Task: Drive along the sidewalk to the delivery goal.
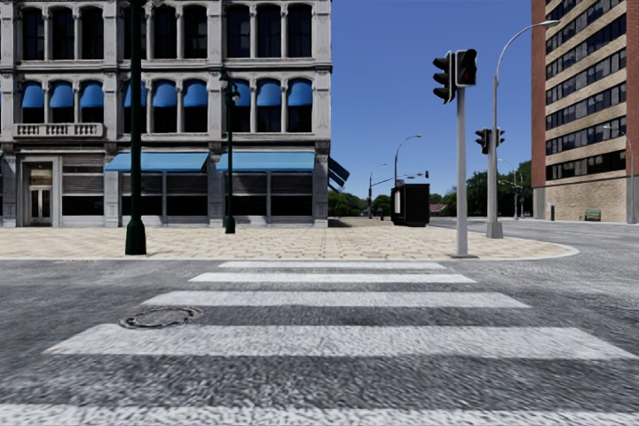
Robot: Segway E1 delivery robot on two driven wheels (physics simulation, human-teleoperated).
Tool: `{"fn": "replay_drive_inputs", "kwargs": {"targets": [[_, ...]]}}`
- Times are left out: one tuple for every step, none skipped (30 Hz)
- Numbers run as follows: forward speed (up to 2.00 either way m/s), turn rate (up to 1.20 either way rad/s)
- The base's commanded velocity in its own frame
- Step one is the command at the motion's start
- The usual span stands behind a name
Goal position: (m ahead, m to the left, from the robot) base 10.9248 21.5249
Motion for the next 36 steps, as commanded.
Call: {"fn": "replay_drive_inputs", "kwargs": {"targets": [[2.00, 0.00], [2.00, 0.00], [2.00, 0.00], [2.00, 0.00], [2.00, 0.00], [2.00, 0.00], [2.00, 0.00], [2.00, 0.00], [2.00, 0.00], [2.00, 0.00], [2.00, 0.00], [2.00, 0.00], [2.00, 0.00], [2.00, 0.00], [2.00, 0.00], [2.00, 0.00], [2.00, 0.00], [2.00, 0.00], [2.00, 0.00], [2.00, 0.00], [2.00, 0.00], [2.00, 0.00], [2.00, 0.00], [2.00, 0.00], [2.00, 0.00], [2.00, 0.00], [2.00, 0.00], [2.00, 0.00], [2.00, 0.00], [2.00, 0.00], [2.00, 0.00], [2.00, 0.00], [2.00, 0.00], [2.00, 0.00], [2.00, 0.00], [2.00, 0.00]]}}
